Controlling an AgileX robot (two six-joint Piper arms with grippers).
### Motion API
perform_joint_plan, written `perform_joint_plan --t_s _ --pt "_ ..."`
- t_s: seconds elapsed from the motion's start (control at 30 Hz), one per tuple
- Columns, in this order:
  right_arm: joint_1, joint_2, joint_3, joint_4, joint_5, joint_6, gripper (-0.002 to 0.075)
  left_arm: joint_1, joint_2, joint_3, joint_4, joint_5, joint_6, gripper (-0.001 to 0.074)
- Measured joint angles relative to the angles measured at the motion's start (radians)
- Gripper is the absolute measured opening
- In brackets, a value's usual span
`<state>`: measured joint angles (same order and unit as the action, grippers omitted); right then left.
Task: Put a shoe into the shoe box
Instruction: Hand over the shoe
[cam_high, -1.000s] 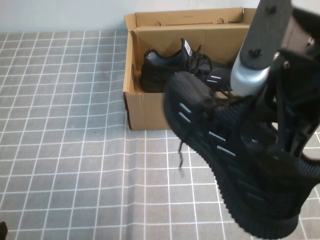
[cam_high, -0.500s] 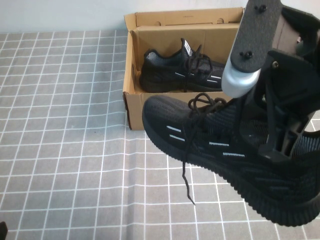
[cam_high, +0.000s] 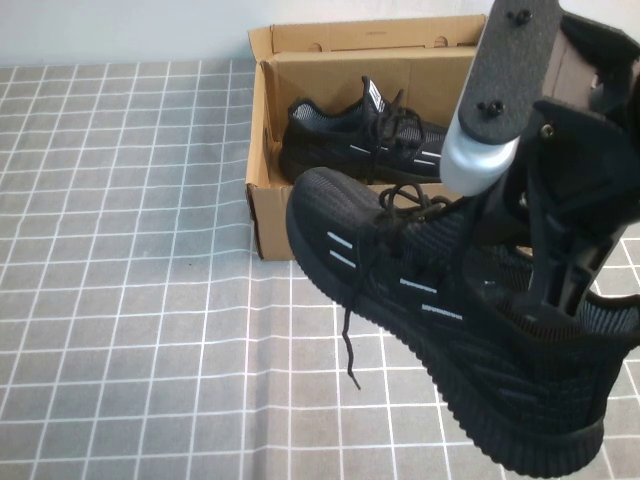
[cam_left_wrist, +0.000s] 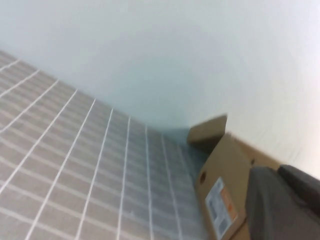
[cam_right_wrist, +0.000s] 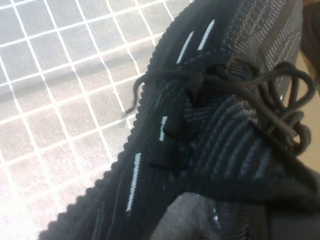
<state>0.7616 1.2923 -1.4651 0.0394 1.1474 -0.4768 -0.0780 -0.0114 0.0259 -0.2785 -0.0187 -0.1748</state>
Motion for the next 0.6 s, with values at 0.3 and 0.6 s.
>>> perform_joint_plan --t_s 0.3,0.6 --pt "0.0 0.012 0.0 0.01 -0.009 0.018 -0.0006 -0.011 0.039 -0.106 -0.029 0.188 -0.072 0.0" --pt "0.0 0.041 0.0 0.01 -0.015 0.018 -0.0006 -0.114 0.443 -0.429 -0.026 0.521 0.15 -0.0001"
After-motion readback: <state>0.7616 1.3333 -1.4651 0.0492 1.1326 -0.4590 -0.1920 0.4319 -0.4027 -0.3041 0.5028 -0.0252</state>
